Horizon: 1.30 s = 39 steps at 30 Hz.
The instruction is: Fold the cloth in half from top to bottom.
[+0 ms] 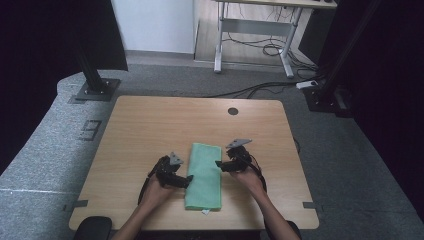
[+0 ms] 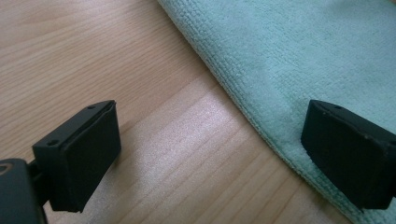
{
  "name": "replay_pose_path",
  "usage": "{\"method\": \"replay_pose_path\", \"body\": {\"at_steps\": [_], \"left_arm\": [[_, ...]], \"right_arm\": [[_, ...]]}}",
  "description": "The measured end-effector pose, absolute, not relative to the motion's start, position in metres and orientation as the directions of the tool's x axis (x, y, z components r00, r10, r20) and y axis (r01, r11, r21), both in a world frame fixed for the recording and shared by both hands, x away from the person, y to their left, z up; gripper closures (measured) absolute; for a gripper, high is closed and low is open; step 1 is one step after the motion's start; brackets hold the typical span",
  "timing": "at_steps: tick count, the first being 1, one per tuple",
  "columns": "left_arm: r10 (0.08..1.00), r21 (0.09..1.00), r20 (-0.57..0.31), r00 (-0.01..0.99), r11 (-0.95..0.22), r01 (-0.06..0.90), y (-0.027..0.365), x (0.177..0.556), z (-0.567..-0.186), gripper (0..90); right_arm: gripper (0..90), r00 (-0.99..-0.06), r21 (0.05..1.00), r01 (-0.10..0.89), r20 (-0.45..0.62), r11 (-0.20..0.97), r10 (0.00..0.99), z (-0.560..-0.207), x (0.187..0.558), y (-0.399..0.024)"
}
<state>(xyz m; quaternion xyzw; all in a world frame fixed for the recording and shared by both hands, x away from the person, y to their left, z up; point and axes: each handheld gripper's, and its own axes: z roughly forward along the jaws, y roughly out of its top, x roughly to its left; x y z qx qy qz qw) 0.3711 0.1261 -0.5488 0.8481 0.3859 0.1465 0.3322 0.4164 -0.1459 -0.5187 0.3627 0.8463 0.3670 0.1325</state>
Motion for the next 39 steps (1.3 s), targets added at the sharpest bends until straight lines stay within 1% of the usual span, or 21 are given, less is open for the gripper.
{"method": "replay_pose_path", "body": {"at_steps": [2, 9, 11, 13, 18, 22, 27, 29, 30, 31, 35, 37, 39], "left_arm": [[0.751, 0.676, -0.006, 0.660, -0.484, 0.556, 0.126, 0.371, -0.549, 4.9], [0.752, 0.675, -0.010, 0.659, -0.481, 0.559, 0.126, 0.371, -0.549, 4.9], [0.752, 0.675, -0.012, 0.660, -0.480, 0.560, 0.126, 0.371, -0.549, 4.9], [0.752, 0.675, -0.014, 0.660, -0.480, 0.561, 0.126, 0.371, -0.549, 4.9], [0.752, 0.674, -0.015, 0.659, -0.480, 0.562, 0.126, 0.371, -0.549, 4.9], [0.753, 0.675, -0.017, 0.658, -0.477, 0.563, 0.126, 0.371, -0.549, 4.9], [0.751, 0.675, -0.019, 0.661, -0.478, 0.562, 0.126, 0.371, -0.549, 4.9], [0.749, 0.674, -0.019, 0.663, -0.480, 0.561, 0.127, 0.372, -0.549, 4.8], [0.748, 0.674, -0.019, 0.663, -0.480, 0.561, 0.127, 0.372, -0.549, 4.8], [0.748, 0.674, -0.019, 0.663, -0.480, 0.561, 0.127, 0.372, -0.549, 4.8], [0.748, 0.674, -0.019, 0.664, -0.481, 0.561, 0.127, 0.372, -0.549, 4.8], [0.748, 0.674, -0.019, 0.664, -0.481, 0.561, 0.127, 0.372, -0.549, 4.8], [0.748, 0.674, -0.019, 0.664, -0.481, 0.561, 0.127, 0.372, -0.549, 4.8]], "right_arm": [[38.2, -0.698, 0.714, 0.519, 0.036, 0.471, 0.715, -0.518, 0.423, -0.145], [56.1, -0.694, 0.705, 0.528, 0.039, 0.473, 0.719, -0.517, 0.449, -0.139], [59.6, -0.695, 0.705, 0.529, 0.039, 0.473, 0.718, -0.518, 0.455, -0.136], [61.3, -0.694, 0.706, 0.526, 0.033, 0.474, 0.720, -0.518, 0.460, -0.133], [58.8, -0.684, 0.689, 0.532, 0.008, 0.491, 0.730, -0.523, 0.473, -0.128], [53.2, -0.686, 0.674, 0.540, 0.005, 0.504, 0.728, -0.529, 0.480, -0.127], [46.3, -0.690, 0.667, 0.547, 0.017, 0.506, 0.723, -0.538, 0.484, -0.126], [46.2, -0.688, 0.672, 0.555, 0.040, 0.490, 0.725, -0.539, 0.485, -0.128], [48.3, -0.691, 0.675, 0.551, 0.039, 0.491, 0.722, -0.540, 0.485, -0.129], [52.9, -0.696, 0.679, 0.546, 0.042, 0.491, 0.716, -0.540, 0.484, -0.129], [76.3, -0.721, 0.677, 0.543, 0.073, 0.497, 0.689, -0.539, 0.481, -0.127], [82.3, -0.717, 0.664, 0.563, 0.096, 0.492, 0.690, -0.538, 0.480, -0.125], [84.7, -0.715, 0.657, 0.562, 0.082, 0.502, 0.694, -0.536, 0.479, -0.121]]}}
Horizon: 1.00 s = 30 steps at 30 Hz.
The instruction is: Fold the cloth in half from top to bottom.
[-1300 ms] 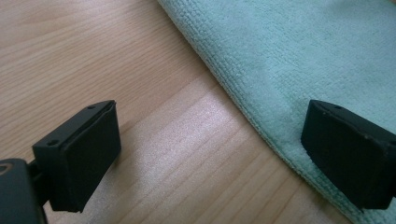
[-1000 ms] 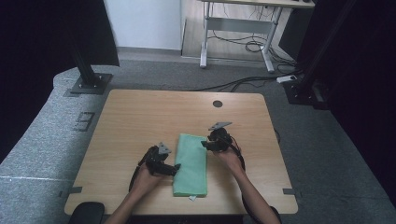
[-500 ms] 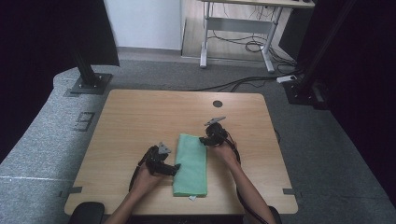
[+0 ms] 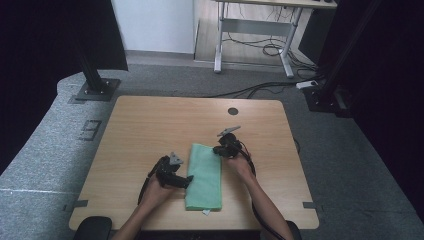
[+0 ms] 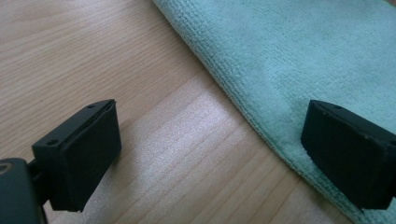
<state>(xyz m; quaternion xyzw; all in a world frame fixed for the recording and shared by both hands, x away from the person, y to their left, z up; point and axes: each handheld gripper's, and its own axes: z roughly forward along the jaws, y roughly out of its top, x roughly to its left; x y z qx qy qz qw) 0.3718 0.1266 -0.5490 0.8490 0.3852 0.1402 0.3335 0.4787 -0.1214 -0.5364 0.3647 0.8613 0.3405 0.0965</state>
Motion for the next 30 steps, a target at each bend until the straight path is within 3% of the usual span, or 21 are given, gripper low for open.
{"method": "replay_pose_path", "body": {"at_steps": [6, 13, 30], "left_arm": [[0.748, 0.674, -0.018, 0.664, -0.481, 0.560, 0.127, 0.372, -0.549, 4.8], [0.751, 0.674, -0.019, 0.660, -0.478, 0.563, 0.126, 0.372, -0.549, 4.7], [0.755, 0.672, -0.015, 0.655, -0.477, 0.566, 0.126, 0.371, -0.549, 4.5]], "right_arm": [[85.8, -0.721, 0.647, 0.541, 0.027, 0.538, 0.693, -0.530, 0.475, -0.117], [85.8, -0.731, 0.689, 0.525, 0.064, 0.500, 0.679, -0.512, 0.468, -0.124], [85.5, -0.821, 0.752, 0.370, -0.009, 0.545, 0.571, -0.458, 0.422, -0.127]]}}
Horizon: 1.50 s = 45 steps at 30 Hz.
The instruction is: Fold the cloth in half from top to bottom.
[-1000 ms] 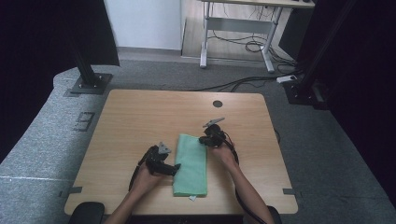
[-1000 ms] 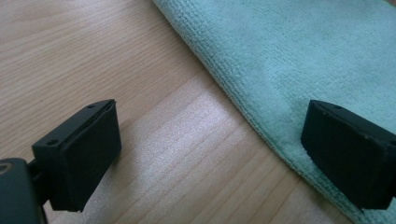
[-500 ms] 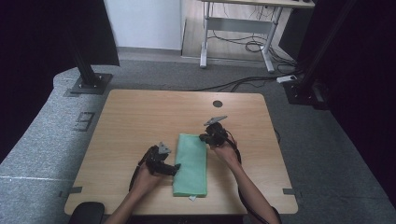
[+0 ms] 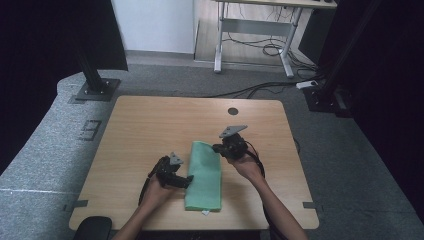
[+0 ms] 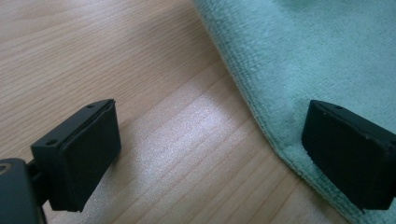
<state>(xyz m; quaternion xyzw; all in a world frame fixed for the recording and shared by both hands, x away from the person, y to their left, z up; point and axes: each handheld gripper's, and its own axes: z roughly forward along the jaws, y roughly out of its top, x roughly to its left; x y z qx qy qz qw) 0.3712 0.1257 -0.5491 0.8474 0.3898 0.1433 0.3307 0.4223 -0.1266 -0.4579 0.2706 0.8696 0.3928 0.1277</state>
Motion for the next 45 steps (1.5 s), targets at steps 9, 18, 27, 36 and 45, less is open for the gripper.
{"method": "replay_pose_path", "body": {"at_steps": [9, 18, 27, 36, 45], "left_arm": [[0.757, 0.673, -0.014, 0.653, -0.476, 0.566, 0.126, 0.371, -0.549, 4.5], [0.759, 0.673, -0.014, 0.651, -0.474, 0.568, 0.125, 0.371, -0.549, 4.3], [0.760, 0.672, -0.014, 0.650, -0.474, 0.569, 0.126, 0.371, -0.549, 4.3], [0.761, 0.673, -0.016, 0.649, -0.472, 0.569, 0.125, 0.371, -0.549, 4.2], [0.760, 0.671, -0.018, 0.649, -0.472, 0.571, 0.126, 0.372, -0.549, 3.2]], "right_arm": [[85.5, -0.843, 0.771, 0.333, -0.015, 0.543, 0.538, -0.449, 0.396, -0.140], [85.4, -0.867, 0.778, 0.319, 0.010, 0.541, 0.497, -0.453, 0.366, -0.147], [85.3, -0.890, 0.758, 0.310, 0.019, 0.574, 0.456, -0.469, 0.342, -0.144], [85.1, -0.888, 0.721, 0.358, 0.067, 0.594, 0.454, -0.501, 0.332, -0.145], [84.8, -0.879, 0.686, 0.402, 0.102, 0.607, 0.466, -0.526, 0.326, -0.144]]}}
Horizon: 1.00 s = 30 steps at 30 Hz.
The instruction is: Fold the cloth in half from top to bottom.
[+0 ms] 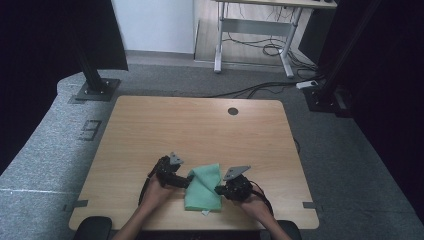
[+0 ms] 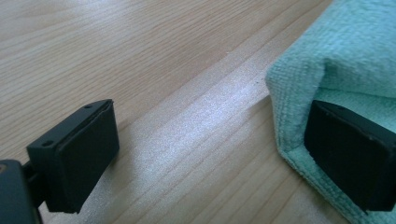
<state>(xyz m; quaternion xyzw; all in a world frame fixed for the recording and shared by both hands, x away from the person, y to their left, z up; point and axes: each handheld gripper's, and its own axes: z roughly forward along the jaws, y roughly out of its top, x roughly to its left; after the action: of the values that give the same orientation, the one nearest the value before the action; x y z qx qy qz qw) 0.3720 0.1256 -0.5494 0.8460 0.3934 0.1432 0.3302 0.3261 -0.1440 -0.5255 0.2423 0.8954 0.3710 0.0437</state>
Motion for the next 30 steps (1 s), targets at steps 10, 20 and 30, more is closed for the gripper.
{"method": "replay_pose_path", "body": {"at_steps": [10, 20, 30], "left_arm": [[0.718, 0.660, -0.062, 0.693, -0.491, 0.568, 0.130, 0.375, -0.541, 8.7], [0.619, 0.715, -0.096, 0.780, -0.502, 0.486, 0.104, 0.383, -0.497, 14.6], [0.515, 0.699, -0.108, 0.851, -0.569, 0.434, 0.048, 0.404, -0.487, 30.6]], "right_arm": [[84.0, -0.840, 0.692, 0.461, 0.138, 0.555, 0.525, -0.536, 0.321, -0.148], [83.9, -0.830, 0.700, 0.471, 0.145, 0.537, 0.539, -0.538, 0.320, -0.148], [83.7, -0.827, 0.706, 0.474, 0.153, 0.526, 0.540, -0.539, 0.320, -0.149]]}}
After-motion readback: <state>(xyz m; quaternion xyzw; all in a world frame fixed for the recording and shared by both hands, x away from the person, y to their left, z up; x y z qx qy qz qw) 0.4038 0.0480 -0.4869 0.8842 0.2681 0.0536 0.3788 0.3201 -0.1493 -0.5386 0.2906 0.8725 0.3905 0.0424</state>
